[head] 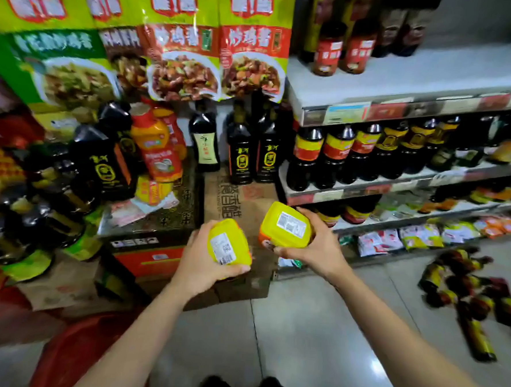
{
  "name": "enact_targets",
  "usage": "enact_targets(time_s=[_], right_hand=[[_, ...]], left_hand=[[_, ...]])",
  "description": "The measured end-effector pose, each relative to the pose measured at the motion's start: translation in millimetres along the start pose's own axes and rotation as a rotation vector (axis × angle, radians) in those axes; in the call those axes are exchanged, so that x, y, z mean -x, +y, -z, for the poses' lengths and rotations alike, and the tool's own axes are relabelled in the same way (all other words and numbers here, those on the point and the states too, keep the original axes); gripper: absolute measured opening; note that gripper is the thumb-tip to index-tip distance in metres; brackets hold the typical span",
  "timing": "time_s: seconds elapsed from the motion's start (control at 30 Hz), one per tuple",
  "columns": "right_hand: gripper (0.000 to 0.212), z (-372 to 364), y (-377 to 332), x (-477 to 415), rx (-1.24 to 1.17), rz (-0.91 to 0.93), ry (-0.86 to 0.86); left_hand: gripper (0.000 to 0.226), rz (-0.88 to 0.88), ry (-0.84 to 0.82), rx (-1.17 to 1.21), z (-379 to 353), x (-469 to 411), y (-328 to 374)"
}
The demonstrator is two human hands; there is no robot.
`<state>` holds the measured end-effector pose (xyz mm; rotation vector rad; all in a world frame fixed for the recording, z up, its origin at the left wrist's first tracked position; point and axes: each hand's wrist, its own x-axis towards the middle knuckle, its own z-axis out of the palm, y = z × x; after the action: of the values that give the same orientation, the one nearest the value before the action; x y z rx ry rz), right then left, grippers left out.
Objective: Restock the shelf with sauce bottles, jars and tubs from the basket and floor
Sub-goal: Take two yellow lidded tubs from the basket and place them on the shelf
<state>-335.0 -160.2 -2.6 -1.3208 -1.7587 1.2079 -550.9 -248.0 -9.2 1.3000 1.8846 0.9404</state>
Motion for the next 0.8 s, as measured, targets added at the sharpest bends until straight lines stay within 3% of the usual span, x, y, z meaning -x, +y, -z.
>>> enact_targets(time_s=[0.13, 0.3, 0.53, 0.63, 0.8], right_hand=[[0.094, 45, 20, 3, 0.002, -0.063, 0.123], [0.094, 96, 45, 1, 0.001, -0.146, 0.272], [0.077, 170, 73, -14, -0.035, -0.232, 0.468], [0.082, 196, 79, -22, -0.039, -0.263, 0.541], [0.091, 235, 82, -39, 0.011, -0.291, 0.627]], left_hand=[[0.109, -0.078, -0.124, 0.041, -35, -30, 33], [0.08, -0.162, -0.297, 0.119, -85, -73, 74], [0.089, -0.283, -0.45, 0.055, -159, -142, 124], [0.099, -0.352, -0.52, 0.005, -184, -167, 149], [0.093, -0.434, -0.601, -0.034, -218, -204, 183]])
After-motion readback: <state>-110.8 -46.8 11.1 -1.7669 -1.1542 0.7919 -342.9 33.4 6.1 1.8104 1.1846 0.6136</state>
